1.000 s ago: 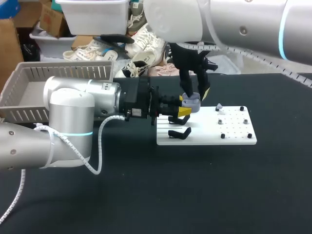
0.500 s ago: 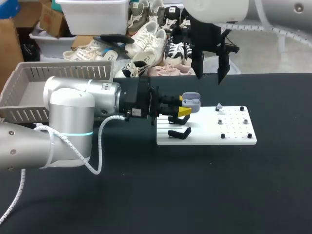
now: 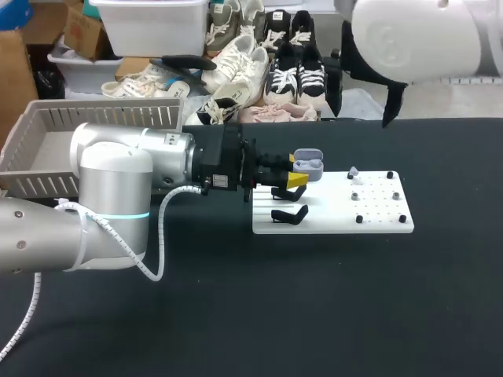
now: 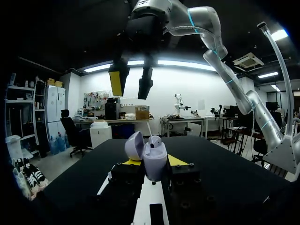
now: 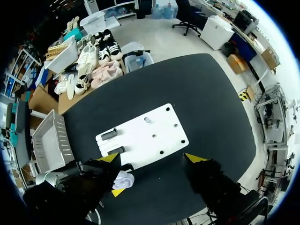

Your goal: Pick up each earbud case from the left stands, insert the matching earbuds, close the lid, and place the case in the box.

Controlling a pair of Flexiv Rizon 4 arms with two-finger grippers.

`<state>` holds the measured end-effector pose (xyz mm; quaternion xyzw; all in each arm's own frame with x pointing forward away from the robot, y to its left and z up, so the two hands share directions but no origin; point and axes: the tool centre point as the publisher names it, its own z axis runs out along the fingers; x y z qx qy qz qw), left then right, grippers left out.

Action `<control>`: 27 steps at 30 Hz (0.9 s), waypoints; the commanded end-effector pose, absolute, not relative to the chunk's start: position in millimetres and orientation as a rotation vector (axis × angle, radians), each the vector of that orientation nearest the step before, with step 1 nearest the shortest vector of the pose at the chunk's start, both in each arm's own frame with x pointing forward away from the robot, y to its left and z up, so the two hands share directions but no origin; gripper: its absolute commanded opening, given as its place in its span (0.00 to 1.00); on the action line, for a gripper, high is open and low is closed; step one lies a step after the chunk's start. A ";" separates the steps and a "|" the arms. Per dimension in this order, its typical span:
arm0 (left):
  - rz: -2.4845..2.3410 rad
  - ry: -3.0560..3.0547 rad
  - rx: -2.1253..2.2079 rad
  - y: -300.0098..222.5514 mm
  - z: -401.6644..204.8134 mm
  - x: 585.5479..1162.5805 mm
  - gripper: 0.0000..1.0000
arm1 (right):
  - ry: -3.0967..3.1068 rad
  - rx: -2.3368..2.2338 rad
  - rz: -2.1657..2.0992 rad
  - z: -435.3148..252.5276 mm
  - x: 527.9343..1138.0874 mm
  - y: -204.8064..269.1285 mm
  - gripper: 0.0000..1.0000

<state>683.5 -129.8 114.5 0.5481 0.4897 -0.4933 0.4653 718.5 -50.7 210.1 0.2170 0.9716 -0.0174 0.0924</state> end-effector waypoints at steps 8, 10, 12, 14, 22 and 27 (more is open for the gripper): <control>-1.212 1.202 1.347 -129.7 114.4 683.8 0.00 | 2.924 0.527 0.155 175.3 747.0 -70.4 0.81; -1.212 1.202 1.347 -129.7 114.4 683.8 0.00 | 2.931 0.493 0.168 169.6 750.7 -70.0 0.78; -1.212 1.202 1.347 -129.7 114.4 683.8 0.00 | 2.935 0.461 0.165 161.9 753.3 -69.4 0.77; -1.212 1.202 1.347 -129.7 114.4 683.8 0.00 | 2.945 0.448 0.168 151.8 754.7 -69.7 0.76; -1.212 1.202 1.347 -129.7 114.4 683.8 0.00 | 2.976 0.562 0.156 110.6 762.4 -77.6 0.71; -1.212 1.202 1.347 -129.7 114.4 683.8 0.00 | 2.962 0.640 0.135 94.1 766.5 -78.3 0.60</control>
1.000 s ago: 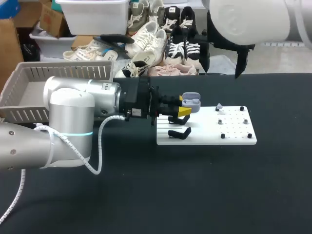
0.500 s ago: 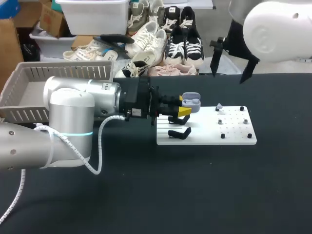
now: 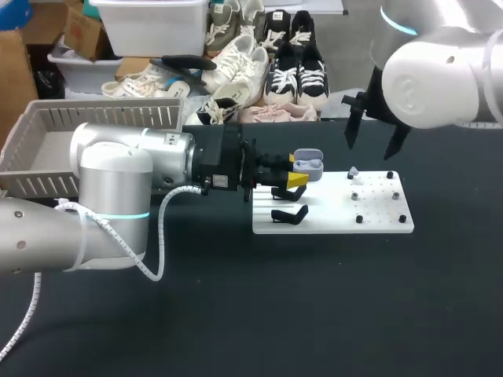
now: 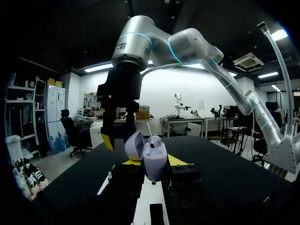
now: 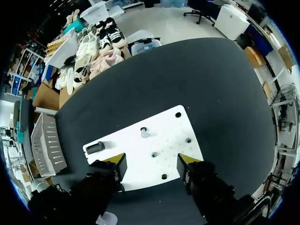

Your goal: Pick up each earbud case from the left stands, insert the matching earbuds, close the lid, and place the case in the box.

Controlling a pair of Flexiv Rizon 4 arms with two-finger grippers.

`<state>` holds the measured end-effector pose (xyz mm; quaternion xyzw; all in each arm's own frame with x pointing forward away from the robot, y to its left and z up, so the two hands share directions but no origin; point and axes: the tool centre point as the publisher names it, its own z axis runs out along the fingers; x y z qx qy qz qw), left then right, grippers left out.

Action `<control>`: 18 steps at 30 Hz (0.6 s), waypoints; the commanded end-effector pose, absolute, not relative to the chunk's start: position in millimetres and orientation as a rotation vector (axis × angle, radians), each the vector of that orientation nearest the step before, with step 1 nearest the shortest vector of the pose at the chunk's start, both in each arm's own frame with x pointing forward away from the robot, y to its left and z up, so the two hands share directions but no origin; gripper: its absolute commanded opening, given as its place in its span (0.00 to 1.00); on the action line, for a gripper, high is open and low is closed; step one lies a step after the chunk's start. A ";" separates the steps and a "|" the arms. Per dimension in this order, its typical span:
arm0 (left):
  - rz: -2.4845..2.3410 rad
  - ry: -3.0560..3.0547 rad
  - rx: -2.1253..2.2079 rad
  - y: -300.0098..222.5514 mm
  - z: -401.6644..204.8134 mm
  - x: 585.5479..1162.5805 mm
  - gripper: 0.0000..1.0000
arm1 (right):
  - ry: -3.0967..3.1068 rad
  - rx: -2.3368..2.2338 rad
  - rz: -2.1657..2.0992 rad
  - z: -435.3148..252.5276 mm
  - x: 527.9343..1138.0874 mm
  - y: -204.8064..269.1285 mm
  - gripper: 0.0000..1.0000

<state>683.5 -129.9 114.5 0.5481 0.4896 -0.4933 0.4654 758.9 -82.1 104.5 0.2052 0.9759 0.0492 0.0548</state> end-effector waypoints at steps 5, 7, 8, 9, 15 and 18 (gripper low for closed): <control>-1.212 1.202 1.347 -129.7 114.4 683.8 0.00 | 2.935 0.703 0.199 82.7 767.3 -81.9 0.49; -1.212 1.202 1.347 -129.7 114.4 683.8 0.00 | 2.911 0.735 0.238 80.6 767.6 -83.5 0.48; -1.212 1.202 1.347 -129.7 114.4 683.8 0.00 | 2.898 0.748 0.257 80.3 767.6 -84.4 0.48; -1.212 1.202 1.347 -129.7 114.4 683.8 0.00 | 2.887 0.761 0.273 79.6 767.9 -85.3 0.49; -1.212 1.202 1.347 -129.7 114.4 683.8 0.00 | 2.851 0.807 0.341 74.7 769.5 -88.0 0.50; -1.212 1.202 1.347 -129.7 114.4 683.8 0.00 | 2.844 0.807 0.361 72.8 768.6 -86.6 0.49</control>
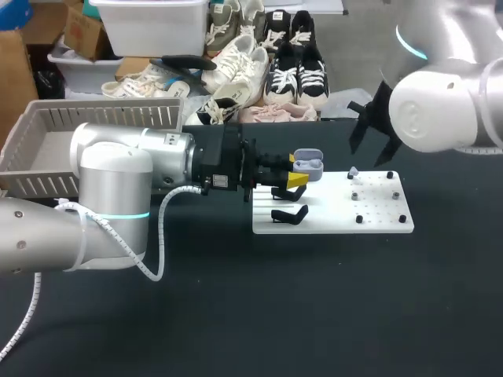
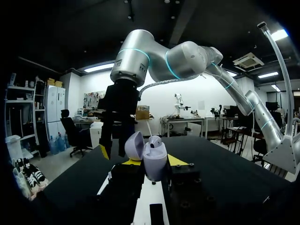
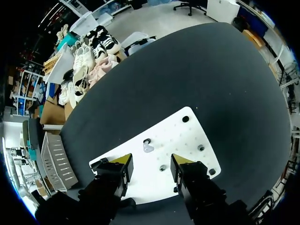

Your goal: Pick up each earbud case from the left stands, insert the matching earbuds, close the lid, and place the case in the box.

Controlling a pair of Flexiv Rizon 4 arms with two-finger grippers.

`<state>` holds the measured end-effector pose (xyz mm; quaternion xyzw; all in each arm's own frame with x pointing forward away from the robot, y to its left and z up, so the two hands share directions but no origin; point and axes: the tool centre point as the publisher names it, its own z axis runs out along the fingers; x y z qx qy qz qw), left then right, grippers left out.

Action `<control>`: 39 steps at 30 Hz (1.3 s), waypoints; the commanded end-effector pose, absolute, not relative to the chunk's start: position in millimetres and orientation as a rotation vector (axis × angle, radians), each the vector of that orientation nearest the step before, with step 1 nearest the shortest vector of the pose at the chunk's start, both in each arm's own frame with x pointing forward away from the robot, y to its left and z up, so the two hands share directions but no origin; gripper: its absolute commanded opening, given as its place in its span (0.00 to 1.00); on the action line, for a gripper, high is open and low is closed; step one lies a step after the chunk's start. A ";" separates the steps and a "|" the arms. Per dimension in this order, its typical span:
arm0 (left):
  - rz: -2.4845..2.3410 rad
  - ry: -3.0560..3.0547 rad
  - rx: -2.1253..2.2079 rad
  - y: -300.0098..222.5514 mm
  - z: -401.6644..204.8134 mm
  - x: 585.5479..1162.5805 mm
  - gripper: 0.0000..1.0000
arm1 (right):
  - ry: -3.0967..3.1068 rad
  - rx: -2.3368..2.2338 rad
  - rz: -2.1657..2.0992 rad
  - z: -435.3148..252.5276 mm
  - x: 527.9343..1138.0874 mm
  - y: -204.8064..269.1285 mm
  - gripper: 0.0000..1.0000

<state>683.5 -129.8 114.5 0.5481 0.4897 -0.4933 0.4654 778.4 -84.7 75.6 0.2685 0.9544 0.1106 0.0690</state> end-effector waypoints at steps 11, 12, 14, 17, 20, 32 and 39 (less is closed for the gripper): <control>-1.212 1.202 1.347 -129.7 114.4 683.8 0.00 | 2.855 0.641 0.352 62.0 762.7 -75.4 0.49; -1.212 1.202 1.347 -129.7 114.4 683.8 0.00 | 2.854 0.636 0.343 60.5 763.2 -75.4 0.50; -1.212 1.202 1.347 -129.7 114.4 683.8 0.00 | 2.861 0.625 0.339 55.3 766.5 -76.0 0.58; -1.212 1.202 1.347 -129.7 114.4 683.8 0.00 | 2.866 0.615 0.334 50.7 770.6 -76.6 0.57; -1.212 1.202 1.347 -129.7 114.4 683.8 0.00 | 2.872 0.591 0.332 48.3 774.3 -74.8 0.53; -1.212 1.202 1.347 -129.7 114.4 683.8 0.00 | 2.877 0.559 0.338 38.1 785.4 -67.6 0.48; -1.212 1.202 1.347 -129.7 114.4 683.8 0.00 | 2.875 0.576 0.344 34.2 786.2 -67.2 0.45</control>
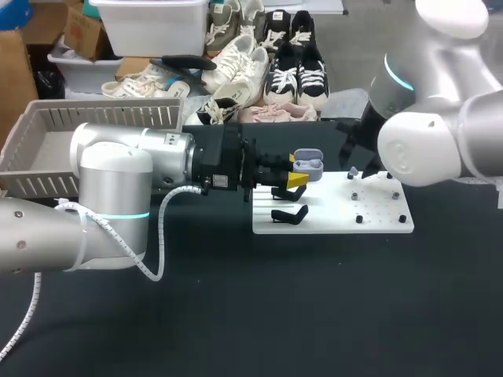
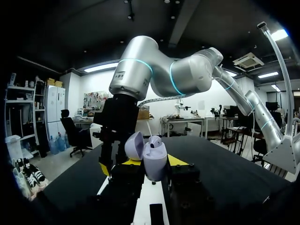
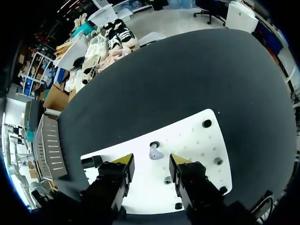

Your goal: Pick up each earbud case from the left stands, insert the matching earbuds, close the lid, and place the case in the box.

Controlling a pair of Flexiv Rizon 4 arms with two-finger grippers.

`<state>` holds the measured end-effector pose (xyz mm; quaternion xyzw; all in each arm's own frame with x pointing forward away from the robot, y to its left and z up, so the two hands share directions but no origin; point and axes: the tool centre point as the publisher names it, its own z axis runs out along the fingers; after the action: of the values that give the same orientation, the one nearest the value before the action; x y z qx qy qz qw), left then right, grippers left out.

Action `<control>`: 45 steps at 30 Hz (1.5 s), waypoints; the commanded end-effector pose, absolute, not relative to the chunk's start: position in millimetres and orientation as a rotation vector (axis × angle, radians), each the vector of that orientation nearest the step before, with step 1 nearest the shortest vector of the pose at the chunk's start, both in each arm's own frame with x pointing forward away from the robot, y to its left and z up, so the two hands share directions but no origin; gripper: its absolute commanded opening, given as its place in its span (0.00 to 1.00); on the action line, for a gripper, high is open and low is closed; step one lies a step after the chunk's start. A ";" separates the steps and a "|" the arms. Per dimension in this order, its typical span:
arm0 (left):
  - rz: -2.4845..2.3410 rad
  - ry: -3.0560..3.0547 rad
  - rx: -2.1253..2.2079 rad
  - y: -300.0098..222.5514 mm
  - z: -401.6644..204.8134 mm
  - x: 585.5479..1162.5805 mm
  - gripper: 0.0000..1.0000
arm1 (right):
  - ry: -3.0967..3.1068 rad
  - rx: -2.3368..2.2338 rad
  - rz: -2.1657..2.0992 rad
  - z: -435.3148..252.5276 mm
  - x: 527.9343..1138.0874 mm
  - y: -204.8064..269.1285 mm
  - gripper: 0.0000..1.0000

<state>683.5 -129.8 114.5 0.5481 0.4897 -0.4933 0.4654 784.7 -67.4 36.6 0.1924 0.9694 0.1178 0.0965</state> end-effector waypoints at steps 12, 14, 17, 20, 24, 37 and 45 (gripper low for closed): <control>-1.212 1.202 1.347 -129.7 114.4 683.8 0.00 | 2.876 0.600 0.344 30.8 785.4 -69.7 0.36; -1.212 1.202 1.347 -129.7 114.4 683.8 0.00 | 2.877 0.601 0.343 30.0 785.5 -70.0 0.34; -1.212 1.202 1.347 -129.7 114.4 683.8 0.00 | 2.880 0.600 0.342 28.8 785.8 -70.4 0.34; -1.212 1.202 1.347 -129.7 114.4 683.8 0.00 | 2.881 0.599 0.341 28.1 786.6 -70.7 0.33; -1.212 1.202 1.347 -129.7 114.4 683.8 0.00 | 2.884 0.600 0.340 26.8 788.5 -71.1 0.33; -1.212 1.202 1.347 -129.7 114.4 683.8 0.00 | 2.898 0.584 0.343 24.8 790.1 -69.1 0.00; -1.212 1.202 1.347 -129.7 114.4 683.8 0.00 | 2.892 0.592 0.353 33.3 786.6 -74.4 0.00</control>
<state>683.5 -129.8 114.5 0.5481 0.4897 -0.4933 0.4654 789.4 -72.1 28.6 0.1978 0.9693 0.1186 0.0848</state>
